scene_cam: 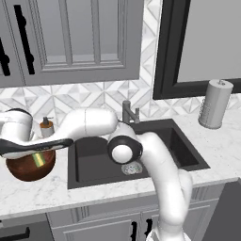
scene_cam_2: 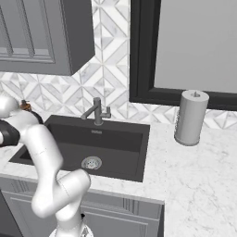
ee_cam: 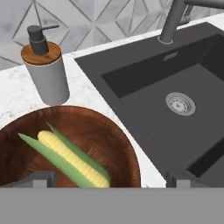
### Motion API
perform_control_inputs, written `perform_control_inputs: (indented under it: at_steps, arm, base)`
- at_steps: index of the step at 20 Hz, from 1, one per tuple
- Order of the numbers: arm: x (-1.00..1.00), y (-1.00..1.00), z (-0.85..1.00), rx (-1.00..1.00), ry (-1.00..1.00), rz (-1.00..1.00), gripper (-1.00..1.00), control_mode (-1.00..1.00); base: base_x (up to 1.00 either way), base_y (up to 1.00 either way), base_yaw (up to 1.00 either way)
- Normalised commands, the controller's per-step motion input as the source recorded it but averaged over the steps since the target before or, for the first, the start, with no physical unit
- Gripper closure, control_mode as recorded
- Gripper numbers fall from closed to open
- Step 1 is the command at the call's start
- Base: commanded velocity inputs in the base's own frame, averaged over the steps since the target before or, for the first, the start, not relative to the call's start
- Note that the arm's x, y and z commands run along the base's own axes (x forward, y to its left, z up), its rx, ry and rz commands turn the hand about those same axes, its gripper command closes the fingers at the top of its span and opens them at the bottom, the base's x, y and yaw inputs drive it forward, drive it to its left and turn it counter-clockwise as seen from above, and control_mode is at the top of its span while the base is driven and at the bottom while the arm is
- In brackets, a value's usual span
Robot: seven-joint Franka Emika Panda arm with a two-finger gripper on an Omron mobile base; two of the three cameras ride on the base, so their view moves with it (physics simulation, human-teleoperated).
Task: Pick the corn from the sink and place it in the bowl. Then pick the bowl and place it in the microwave. Then close the microwave door and press the start button.
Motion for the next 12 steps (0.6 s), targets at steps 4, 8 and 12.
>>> perform_control_inputs:
  at_steps: [4, 8, 12]
  arm:
    - [-0.06, -0.82, 0.05, 0.28, 0.08, 0.01, -1.00, -1.00]
    - [-0.05, -0.83, 0.00, 0.27, 0.11, 0.04, -1.00, -1.00]
    - [-0.01, -0.66, 0.05, 0.27, 0.17, 0.07, -1.00, -1.00]
  base:
    - [0.00, 0.00, 0.00]
    - [0.00, 0.00, 0.00]
    - [0.00, 0.00, 0.00]
